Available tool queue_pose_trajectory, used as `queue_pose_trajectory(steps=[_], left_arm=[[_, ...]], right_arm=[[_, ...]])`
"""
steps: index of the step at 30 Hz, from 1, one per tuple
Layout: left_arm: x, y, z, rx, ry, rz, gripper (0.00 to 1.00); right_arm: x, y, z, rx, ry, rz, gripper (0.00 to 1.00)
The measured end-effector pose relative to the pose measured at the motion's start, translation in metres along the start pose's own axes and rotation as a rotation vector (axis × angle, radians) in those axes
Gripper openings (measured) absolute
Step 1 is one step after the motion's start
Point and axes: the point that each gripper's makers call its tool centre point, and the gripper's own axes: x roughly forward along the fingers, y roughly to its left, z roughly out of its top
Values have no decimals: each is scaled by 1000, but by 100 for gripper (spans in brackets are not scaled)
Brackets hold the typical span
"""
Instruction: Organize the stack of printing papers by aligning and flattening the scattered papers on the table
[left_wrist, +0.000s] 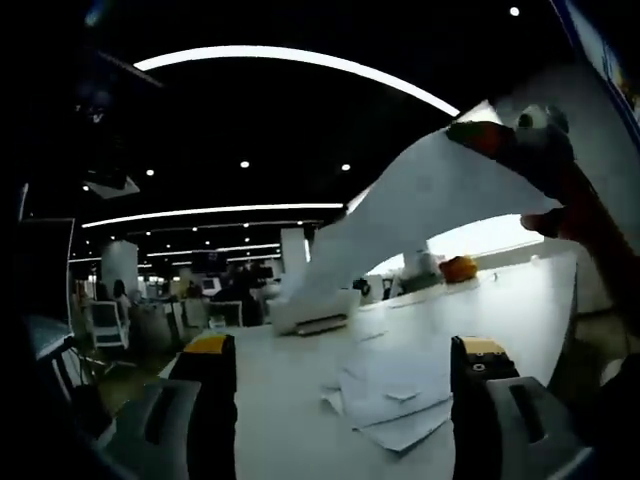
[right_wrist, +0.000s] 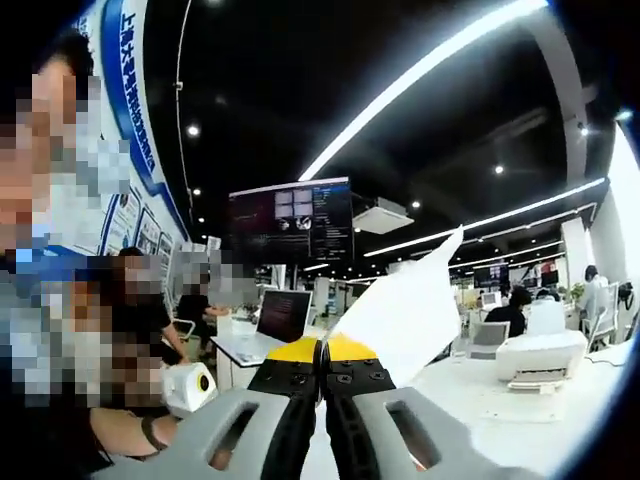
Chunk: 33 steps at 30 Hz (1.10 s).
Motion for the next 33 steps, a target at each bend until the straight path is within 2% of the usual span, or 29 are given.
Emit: queue_pose_trajectory(steps=[4,8,15,18,20,26,33], left_arm=[[2,2,-3,55,13,13,88],[3,-2,-2,92,12,9,87],[6,-4,3,148,-12,3,80],[7,-7,5,183,-25,0,78],[7,-7,5,191,-31,-3,76],[5,-4,6,193,-40,2,68],[1,-6,11,245,-74,-5,50]], right_arm=[[0,2,-7,38,8,3,0],[3,3,-18,46,54,8,0],[11,9,-27,86,85,24,0],[15,13,-32,89,102,42,0],[17,17,-35,136,105,76,0],[19,16,-42,144,120,75,0],[21,22,-47,152,135,89,0]])
